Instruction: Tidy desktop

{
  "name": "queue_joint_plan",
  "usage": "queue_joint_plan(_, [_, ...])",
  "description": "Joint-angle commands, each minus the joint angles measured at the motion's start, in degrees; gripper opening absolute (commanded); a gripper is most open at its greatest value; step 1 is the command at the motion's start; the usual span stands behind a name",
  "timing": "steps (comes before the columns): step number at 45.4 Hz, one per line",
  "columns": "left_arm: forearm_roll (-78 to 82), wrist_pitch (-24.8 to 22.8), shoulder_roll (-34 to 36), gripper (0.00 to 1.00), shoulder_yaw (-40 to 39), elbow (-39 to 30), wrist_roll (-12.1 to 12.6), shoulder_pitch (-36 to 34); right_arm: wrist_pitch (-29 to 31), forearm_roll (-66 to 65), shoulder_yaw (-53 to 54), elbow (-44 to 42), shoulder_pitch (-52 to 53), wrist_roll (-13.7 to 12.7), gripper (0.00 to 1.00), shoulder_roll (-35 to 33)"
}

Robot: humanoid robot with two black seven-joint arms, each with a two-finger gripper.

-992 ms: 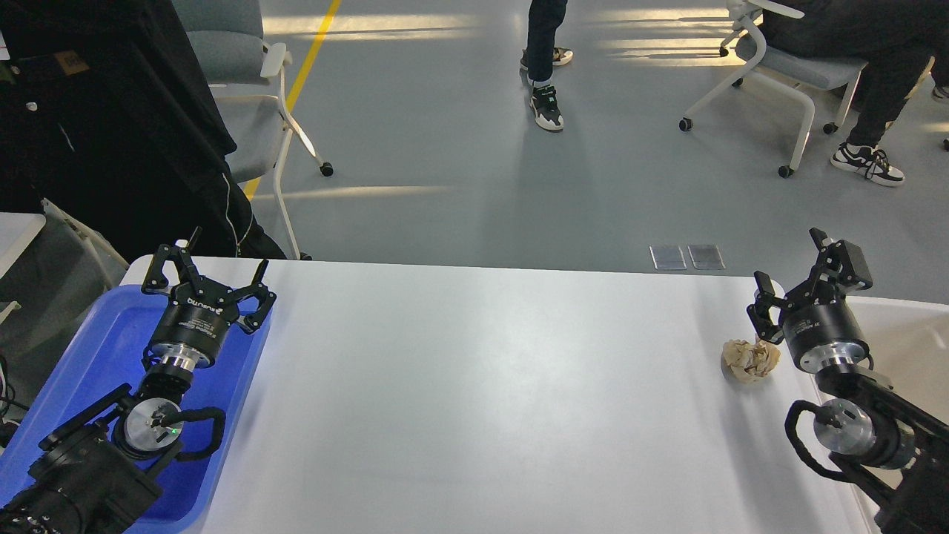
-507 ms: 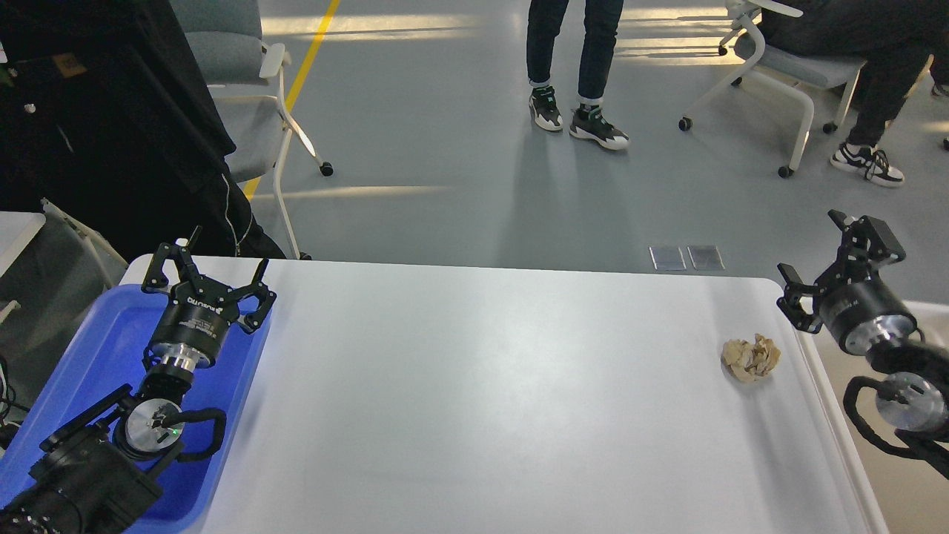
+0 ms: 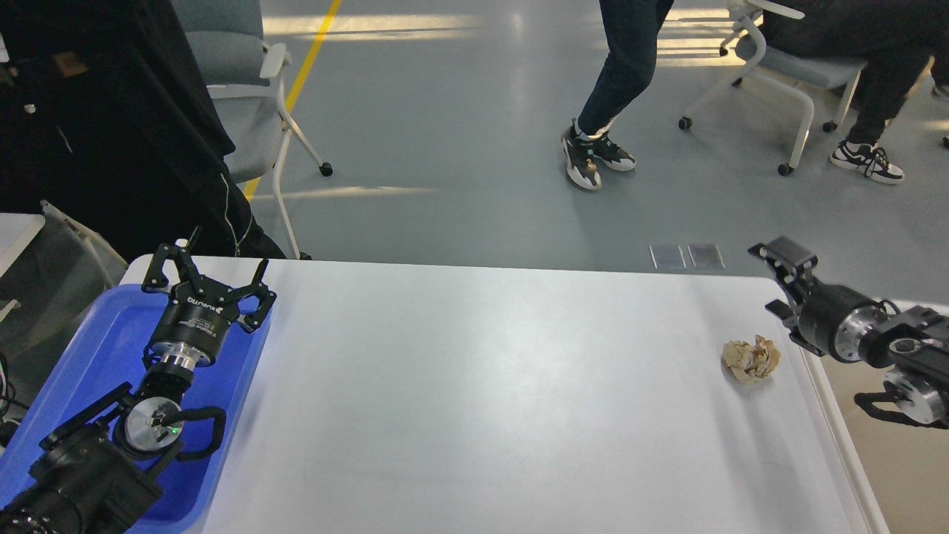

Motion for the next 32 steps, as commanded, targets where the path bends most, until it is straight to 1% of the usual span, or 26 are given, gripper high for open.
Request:
queue_joint_plan(1, [-0.01,-0.03,0.0,1.0,0.0,0.0,0.01,0.05,-1.1,-7.29,-14.52,-2.34,5.91,-1.39,1.0,-0.11])
queue_joint_plan(5, [-0.01,-0.03,0.0,1.0,0.0,0.0,0.01,0.05,-1.1,-8.61,-17.42,-4.09,6.09,-1.48,1.0,0.76])
queue_joint_plan(8, [-0.01,-0.03,0.0,1.0,0.0,0.0,0.01,-0.04,-1.19,-10.71,-20.23,-6.55,6.09,-1.83,1.0,2.78])
queue_joint_plan(15, [-0.01,-0.03,0.0,1.0,0.0,0.0,0.01,-0.04,-1.54,-11.87,-25.95,-17.53,5.74,-1.83,1.0,10.34])
queue_joint_plan(17, [-0.01,-0.03,0.0,1.0,0.0,0.0,0.01,0.05,-1.54,-11.86,-27.09,-19.56,5.39,-1.39,1.0,11.84])
queue_joint_plan(23, [-0.01,-0.03,0.0,1.0,0.0,0.0,0.01,0.05,-1.54,-11.25,-26.48,-22.64,5.21,-1.22,1.0,13.95])
queue_joint_plan(28, [-0.01,-0.03,0.0,1.0,0.0,0.0,0.01,0.05,-1.72,-11.07,-26.57,-26.07,4.51,-1.13,1.0,18.25])
queue_joint_plan(32, [-0.01,-0.03,0.0,1.0,0.0,0.0,0.01,-0.04,-1.54,-10.99,-26.48,-28.53,3.63,-1.13,1.0,20.01])
